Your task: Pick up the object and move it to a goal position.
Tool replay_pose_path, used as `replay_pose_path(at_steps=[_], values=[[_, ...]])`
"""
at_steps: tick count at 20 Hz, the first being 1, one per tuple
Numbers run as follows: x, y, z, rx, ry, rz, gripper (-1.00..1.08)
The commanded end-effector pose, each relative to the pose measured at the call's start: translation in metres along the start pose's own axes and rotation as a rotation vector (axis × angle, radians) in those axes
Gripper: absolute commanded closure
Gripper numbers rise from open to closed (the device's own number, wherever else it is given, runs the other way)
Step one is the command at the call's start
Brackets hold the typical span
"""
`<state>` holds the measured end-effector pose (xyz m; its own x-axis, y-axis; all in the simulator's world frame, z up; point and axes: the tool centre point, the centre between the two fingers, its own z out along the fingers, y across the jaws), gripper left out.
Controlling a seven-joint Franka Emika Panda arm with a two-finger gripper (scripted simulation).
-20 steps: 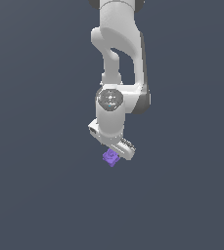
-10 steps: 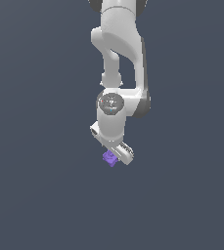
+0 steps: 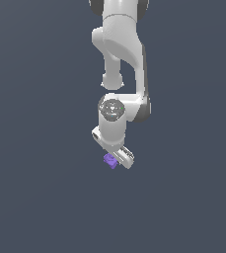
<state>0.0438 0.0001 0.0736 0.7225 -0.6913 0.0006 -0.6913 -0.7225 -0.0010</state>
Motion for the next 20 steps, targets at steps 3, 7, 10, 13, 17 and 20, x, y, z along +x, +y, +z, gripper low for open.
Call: replay_pose_path(at_steps=[3, 7, 10, 13, 17, 20], values=[[-0.001, 0.001, 0.024, -0.001, -0.001, 0.002, -0.92], [0.000, 0.000, 0.033, -0.001, -0.001, 0.003, -0.92], [0.000, 0.000, 0.033, -0.001, -0.001, 0.003, 1.08], [0.000, 0.000, 0.033, -0.001, -0.001, 0.003, 1.08], [0.000, 0.000, 0.033, -0.001, -0.001, 0.003, 1.08], [0.000, 0.000, 0.033, -0.001, -0.001, 0.003, 1.08]])
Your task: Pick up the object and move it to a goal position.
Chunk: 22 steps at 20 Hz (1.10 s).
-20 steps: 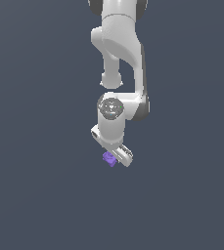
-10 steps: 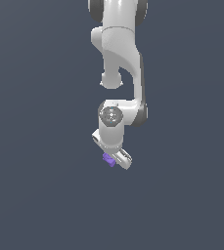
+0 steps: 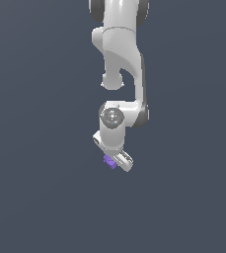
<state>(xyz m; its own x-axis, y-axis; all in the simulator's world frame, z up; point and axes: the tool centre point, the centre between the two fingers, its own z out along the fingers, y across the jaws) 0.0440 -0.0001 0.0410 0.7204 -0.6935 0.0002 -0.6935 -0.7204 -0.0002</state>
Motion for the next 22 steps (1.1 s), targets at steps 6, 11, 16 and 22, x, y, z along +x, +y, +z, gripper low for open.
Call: replay_pose_path(at_steps=[6, 11, 16, 22], values=[[0.001, 0.002, -0.011, 0.000, 0.000, 0.000, 1.08], [0.006, 0.009, -0.038, 0.000, -0.001, 0.000, 1.08], [0.013, 0.019, -0.082, 0.000, -0.001, 0.000, 1.08], [0.024, 0.034, -0.152, 0.000, -0.001, 0.001, 1.08]])
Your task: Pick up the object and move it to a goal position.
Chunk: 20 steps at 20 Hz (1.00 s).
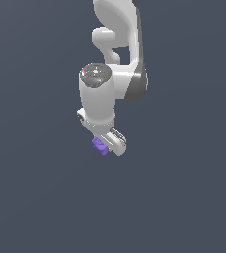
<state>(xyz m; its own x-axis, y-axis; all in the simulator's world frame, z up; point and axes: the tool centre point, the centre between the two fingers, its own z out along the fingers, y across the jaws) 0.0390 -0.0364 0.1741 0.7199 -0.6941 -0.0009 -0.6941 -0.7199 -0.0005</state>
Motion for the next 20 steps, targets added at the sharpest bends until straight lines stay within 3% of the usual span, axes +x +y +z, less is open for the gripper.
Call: replay_pose_path(at_steps=[1, 13, 20], values=[[0.005, 0.007, -0.030, 0.000, 0.000, 0.000, 1.08], [0.029, 0.035, -0.169, -0.001, 0.001, 0.001, 1.08], [0.041, 0.045, -0.226, -0.001, 0.001, 0.000, 1.08]])
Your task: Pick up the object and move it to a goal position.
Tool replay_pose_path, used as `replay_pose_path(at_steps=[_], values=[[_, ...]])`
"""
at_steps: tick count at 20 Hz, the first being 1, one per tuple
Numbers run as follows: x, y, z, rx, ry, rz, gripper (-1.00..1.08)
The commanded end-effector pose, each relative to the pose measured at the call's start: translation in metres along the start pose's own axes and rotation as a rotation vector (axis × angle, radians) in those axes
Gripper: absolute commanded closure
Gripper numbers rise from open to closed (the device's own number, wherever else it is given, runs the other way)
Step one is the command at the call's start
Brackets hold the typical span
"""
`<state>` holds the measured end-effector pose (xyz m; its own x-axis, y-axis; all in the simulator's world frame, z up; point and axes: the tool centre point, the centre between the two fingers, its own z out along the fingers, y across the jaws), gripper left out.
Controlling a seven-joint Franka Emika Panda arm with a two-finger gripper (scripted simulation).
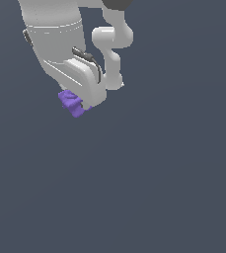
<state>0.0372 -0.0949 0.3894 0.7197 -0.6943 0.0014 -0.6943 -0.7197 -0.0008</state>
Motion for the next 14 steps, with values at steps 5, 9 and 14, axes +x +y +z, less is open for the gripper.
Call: replay_pose_path(at_steps=[5, 9, 14], values=[[0.007, 0.005, -0.033, -0.001, -0.001, -0.001, 1.08], [0.010, 0.006, -0.042, -0.001, -0.001, -0.002, 1.08], [0.011, 0.007, -0.046, -0.001, -0.001, -0.002, 1.08]])
